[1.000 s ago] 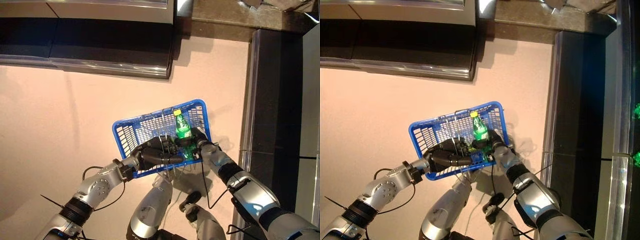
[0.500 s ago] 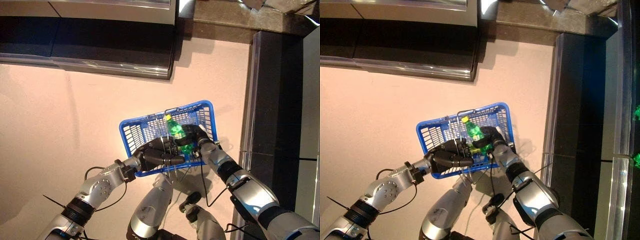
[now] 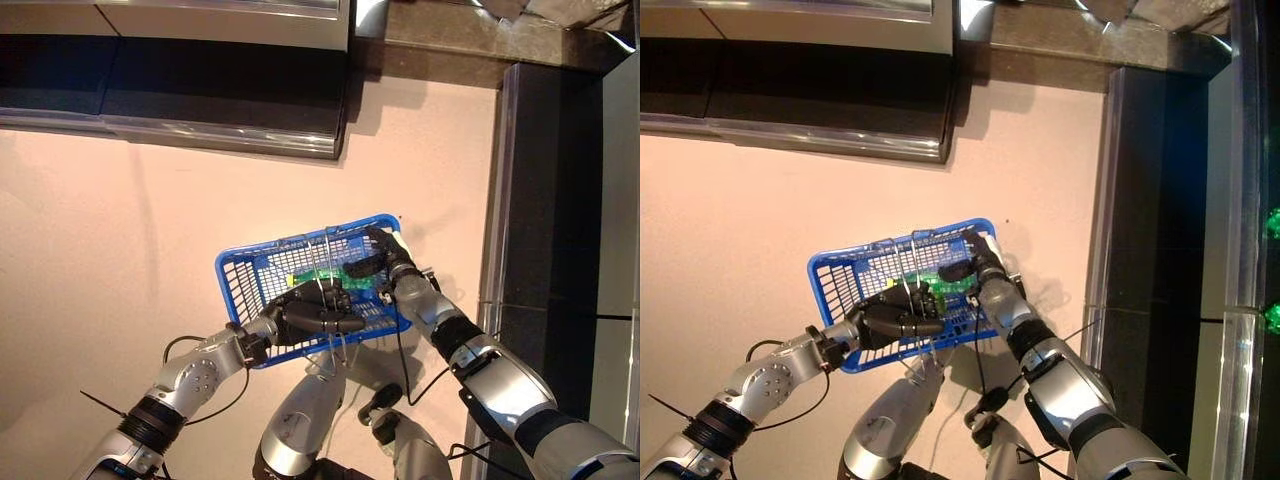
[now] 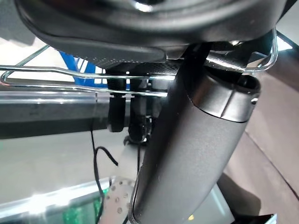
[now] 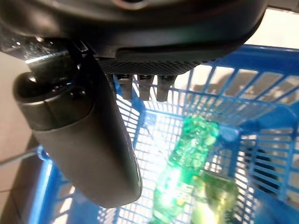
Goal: Pick up the drink and place into the basket.
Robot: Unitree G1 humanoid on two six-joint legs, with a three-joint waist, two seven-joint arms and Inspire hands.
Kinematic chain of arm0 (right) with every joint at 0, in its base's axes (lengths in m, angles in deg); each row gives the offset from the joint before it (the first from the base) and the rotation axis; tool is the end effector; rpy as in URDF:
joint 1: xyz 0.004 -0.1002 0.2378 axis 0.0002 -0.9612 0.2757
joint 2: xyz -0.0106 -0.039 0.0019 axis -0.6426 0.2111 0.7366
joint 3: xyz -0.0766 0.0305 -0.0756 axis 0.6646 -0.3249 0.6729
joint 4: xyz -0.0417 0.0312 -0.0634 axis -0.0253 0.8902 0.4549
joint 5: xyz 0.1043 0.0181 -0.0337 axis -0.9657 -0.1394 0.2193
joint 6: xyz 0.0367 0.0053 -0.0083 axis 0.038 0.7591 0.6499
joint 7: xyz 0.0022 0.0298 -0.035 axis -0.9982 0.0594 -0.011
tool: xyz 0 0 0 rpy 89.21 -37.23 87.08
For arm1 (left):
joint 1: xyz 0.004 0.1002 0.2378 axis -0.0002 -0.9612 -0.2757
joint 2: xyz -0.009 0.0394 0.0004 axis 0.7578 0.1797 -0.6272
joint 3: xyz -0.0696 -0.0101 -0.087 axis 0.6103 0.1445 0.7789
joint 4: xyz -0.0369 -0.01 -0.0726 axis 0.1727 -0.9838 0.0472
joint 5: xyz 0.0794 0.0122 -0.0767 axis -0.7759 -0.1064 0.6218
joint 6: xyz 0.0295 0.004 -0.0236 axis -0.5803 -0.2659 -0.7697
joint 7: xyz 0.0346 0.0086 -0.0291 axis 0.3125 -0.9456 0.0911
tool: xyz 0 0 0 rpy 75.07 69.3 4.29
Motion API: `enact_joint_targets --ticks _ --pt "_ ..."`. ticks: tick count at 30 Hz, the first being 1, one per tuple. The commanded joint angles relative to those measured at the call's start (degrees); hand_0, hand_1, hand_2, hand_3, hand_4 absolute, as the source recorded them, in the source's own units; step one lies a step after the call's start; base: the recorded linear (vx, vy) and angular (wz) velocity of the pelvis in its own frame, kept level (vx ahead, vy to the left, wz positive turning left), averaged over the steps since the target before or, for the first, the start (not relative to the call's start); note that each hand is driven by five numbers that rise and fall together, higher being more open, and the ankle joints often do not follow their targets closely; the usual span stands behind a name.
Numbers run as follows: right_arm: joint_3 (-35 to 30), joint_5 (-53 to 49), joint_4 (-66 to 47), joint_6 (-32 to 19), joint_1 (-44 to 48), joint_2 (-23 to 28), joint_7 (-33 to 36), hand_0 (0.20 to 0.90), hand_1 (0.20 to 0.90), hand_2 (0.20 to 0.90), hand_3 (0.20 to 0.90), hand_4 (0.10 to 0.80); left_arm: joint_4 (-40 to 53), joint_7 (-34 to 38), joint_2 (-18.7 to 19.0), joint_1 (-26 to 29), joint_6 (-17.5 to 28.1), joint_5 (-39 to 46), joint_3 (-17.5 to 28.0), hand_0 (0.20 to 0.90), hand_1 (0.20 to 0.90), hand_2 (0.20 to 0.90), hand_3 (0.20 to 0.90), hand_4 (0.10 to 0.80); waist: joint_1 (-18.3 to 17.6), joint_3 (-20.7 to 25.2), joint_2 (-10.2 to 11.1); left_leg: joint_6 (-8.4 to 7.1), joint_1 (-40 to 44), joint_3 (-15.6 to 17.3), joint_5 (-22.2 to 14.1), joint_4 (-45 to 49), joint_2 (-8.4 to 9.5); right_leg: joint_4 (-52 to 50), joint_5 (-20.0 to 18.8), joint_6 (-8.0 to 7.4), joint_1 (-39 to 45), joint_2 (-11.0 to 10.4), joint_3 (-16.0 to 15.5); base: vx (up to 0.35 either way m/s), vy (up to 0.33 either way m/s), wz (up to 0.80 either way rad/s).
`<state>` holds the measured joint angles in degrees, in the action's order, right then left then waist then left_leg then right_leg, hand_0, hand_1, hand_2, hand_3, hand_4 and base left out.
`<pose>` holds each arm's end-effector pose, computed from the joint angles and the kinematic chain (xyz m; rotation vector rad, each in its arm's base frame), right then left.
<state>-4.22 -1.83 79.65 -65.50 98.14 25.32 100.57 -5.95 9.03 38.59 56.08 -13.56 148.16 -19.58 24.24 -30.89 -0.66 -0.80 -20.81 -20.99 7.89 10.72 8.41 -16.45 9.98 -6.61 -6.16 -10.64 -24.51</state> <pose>0.3469 -0.1062 0.0683 -0.3874 0.2356 0.0853 0.2488 0.1786 0.0531 -0.5070 0.3875 -0.7708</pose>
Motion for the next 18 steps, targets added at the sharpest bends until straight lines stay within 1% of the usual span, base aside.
enact_joint_targets --ticks 1,3,4,6,7,9,10,12,14,18 --pt "1.28 -1.14 -14.95 -7.97 2.30 1.43 3.61 0.900 0.900 0.900 0.900 0.800 18.44 -8.31 -6.70 3.53 8.18 6.73 6.10 0.300 0.300 0.300 0.200 0.100 -2.28 2.00 -0.97 7.40 5.04 6.70 -6.39 -0.46 2.24 1.52 -15.27 1.02 -5.28 -1.20 4.10 -0.017 -0.033 -0.01" --pt "0.31 -1.50 -23.10 -9.81 -1.62 2.33 3.75 0.900 0.900 0.900 0.900 0.800 17.26 -6.90 -5.93 1.02 10.20 5.65 8.33 0.300 0.300 0.300 0.200 0.100 -3.24 2.18 0.01 7.42 5.67 7.29 -6.78 -0.70 1.80 1.18 -15.92 0.82 -5.34 -0.97 4.82 -0.012 -0.044 -0.03" --pt "-0.29 -0.35 -26.72 -10.84 -4.15 2.35 3.89 0.900 0.900 0.900 0.900 0.800 16.55 -5.85 -6.21 -0.49 11.27 4.35 9.48 0.300 0.300 0.300 0.200 0.100 -3.82 2.48 0.60 7.42 6.02 7.70 -7.00 -0.80 1.54 1.19 -16.13 0.70 -5.28 -0.74 5.39 -0.004 -0.054 -0.10" --pt "-1.85 0.23 -33.90 -12.80 -10.63 2.44 2.59 0.900 0.900 0.900 0.900 0.800 14.27 -2.80 -6.64 -4.04 15.07 1.77 12.03 0.300 0.300 0.300 0.200 0.100 -5.37 3.61 1.94 7.39 7.26 8.68 -7.48 -1.48 0.74 1.71 -16.46 0.37 -4.86 -0.06 6.79 0.007 -0.065 -0.24" --pt "-2.76 0.67 -35.63 -13.45 -12.98 2.51 1.16 0.900 0.900 0.900 0.900 0.800 13.35 -2.22 -7.18 -5.19 15.72 0.98 13.02 0.300 0.300 0.300 0.200 0.100 -5.95 4.09 2.31 7.37 7.77 9.03 -7.61 -1.68 0.49 2.06 -16.29 0.31 -4.58 0.29 7.31 0.021 -0.069 -0.39" --pt "-5.39 1.19 -40.33 -16.99 -20.86 3.50 -2.87 0.900 0.900 0.900 0.900 0.800 8.80 0.18 -9.09 -8.77 18.55 0.05 16.41 0.300 0.300 0.300 0.200 0.100 -8.05 6.15 3.56 7.39 9.91 10.41 -8.10 -2.83 -0.36 3.37 -16.16 0.00 -3.43 1.40 9.07 0.049 -0.064 -0.48" --pt "-6.46 0.14 -42.26 -18.58 -23.93 4.55 -4.95 0.900 0.900 0.900 0.900 0.800 7.17 0.37 -9.87 -10.37 19.09 0.19 17.80 0.300 0.300 0.300 0.200 0.100 -8.90 7.19 4.02 7.34 10.78 11.12 -8.20 -3.40 -0.79 4.31 -15.93 -0.09 -2.69 1.93 9.75 0.070 -0.067 -0.48" --pt "-9.32 -1.84 -45.57 -21.71 -30.11 5.17 -10.26 0.900 0.900 0.900 0.900 0.800 3.68 2.04 -12.01 -13.09 21.61 -0.88 20.26 0.300 0.300 0.300 0.200 0.100 -10.98 9.47 4.86 7.25 12.88 12.72 -8.13 -5.19 -1.61 6.36 -16.22 -0.35 -1.29 2.92 11.31 0.077 -0.064 -0.51" --pt "-12.81 -5.65 -48.54 -23.84 -35.34 6.55 -13.61 0.900 0.900 0.900 0.900 0.800 0.30 2.45 -13.50 -15.19 23.55 0.63 22.31 0.300 0.300 0.300 0.200 0.100 -12.93 11.64 5.15 7.15 14.93 14.54 -8.17 -6.90 -2.46 8.13 -16.15 -0.56 0.06 3.69 12.68 0.091 -0.060 -0.54" --pt "-21.05 -10.73 -49.56 -25.90 -42.31 4.80 -19.12 0.900 0.900 0.900 0.900 0.800 -4.25 2.51 -16.79 -18.09 24.89 3.49 27.51 0.300 0.300 0.300 0.200 0.100 -16.62 15.23 5.16 7.03 18.50 17.57 -8.50 -9.32 -3.79 9.73 -15.58 -0.40 1.91 4.91 14.80 0.081 -0.061 -0.56"
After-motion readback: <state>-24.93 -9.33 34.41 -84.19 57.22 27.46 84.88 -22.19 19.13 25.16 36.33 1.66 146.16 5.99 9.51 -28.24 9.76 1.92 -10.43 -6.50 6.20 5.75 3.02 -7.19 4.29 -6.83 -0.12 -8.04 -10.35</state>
